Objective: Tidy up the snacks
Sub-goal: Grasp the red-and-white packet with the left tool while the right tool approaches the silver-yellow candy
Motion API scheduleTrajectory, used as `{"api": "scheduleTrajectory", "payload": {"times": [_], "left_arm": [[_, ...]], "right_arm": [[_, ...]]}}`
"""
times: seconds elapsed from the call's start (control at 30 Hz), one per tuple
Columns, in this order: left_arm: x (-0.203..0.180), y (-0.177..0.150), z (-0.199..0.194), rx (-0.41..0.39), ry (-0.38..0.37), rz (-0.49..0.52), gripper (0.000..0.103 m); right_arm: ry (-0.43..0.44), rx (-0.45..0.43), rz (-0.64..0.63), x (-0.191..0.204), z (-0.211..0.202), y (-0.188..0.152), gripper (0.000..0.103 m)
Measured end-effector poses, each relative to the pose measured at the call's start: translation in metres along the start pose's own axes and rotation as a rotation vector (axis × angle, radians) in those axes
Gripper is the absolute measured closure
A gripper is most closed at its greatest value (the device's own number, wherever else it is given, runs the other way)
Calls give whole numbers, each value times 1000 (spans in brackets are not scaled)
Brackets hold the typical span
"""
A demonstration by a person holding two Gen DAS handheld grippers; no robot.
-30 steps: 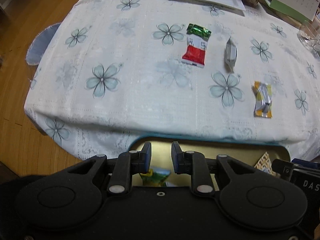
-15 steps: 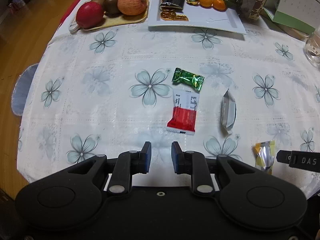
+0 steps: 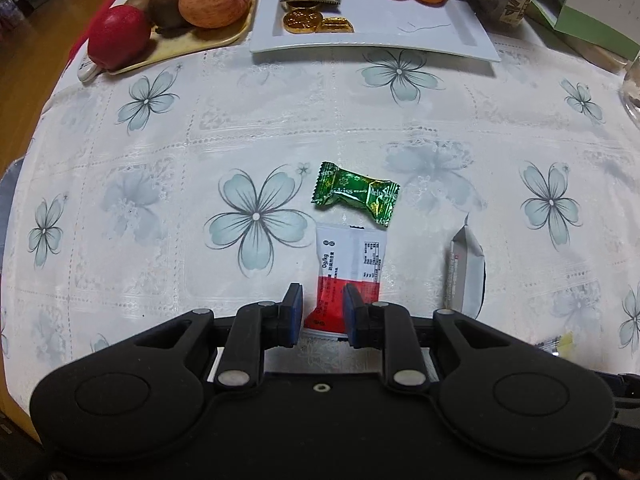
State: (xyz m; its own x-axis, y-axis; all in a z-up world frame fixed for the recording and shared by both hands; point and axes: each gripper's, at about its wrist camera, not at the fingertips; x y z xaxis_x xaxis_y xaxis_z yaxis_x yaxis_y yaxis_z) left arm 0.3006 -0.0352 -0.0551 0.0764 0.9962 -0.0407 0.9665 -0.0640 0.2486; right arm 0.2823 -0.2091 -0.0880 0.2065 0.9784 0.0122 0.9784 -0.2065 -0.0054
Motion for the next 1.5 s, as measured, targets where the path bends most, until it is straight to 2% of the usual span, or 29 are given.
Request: {"api": "scheduleTrajectory", "payload": {"times": [0.4,0.67,0.9,1.17,1.33,1.5], "left_arm": [[-20,7,17,21,1,7,71],[-17,4,16,18,25,-1,69],[-10,5,18,32,35,-13,69],[-17,9,20,16,48,-18,63],[-21,10,24,16,56,-4,53],[-22,11,26,24,66,-9,52]], "right_arm": [[-1,6,-60,14,-1,-5,46],[-14,48,-22,3,9,-2,46],[25,94,2,-3,15,0,46],[40,100,16,-5,15,0,46],[42,102,33,-13,13,1,46],[44,101,44,-16,12,3,46]]}}
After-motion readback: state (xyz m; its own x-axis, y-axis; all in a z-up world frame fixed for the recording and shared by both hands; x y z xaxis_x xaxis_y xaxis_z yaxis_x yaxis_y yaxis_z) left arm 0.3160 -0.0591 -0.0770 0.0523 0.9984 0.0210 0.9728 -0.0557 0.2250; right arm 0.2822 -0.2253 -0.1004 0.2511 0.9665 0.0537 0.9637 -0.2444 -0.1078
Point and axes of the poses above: each gripper's, at about its wrist camera, not at the fingertips, and z roughly the way its jaws point, x to its left, y to its top, and after that the axes turned 4 degrees about -y, right-handed
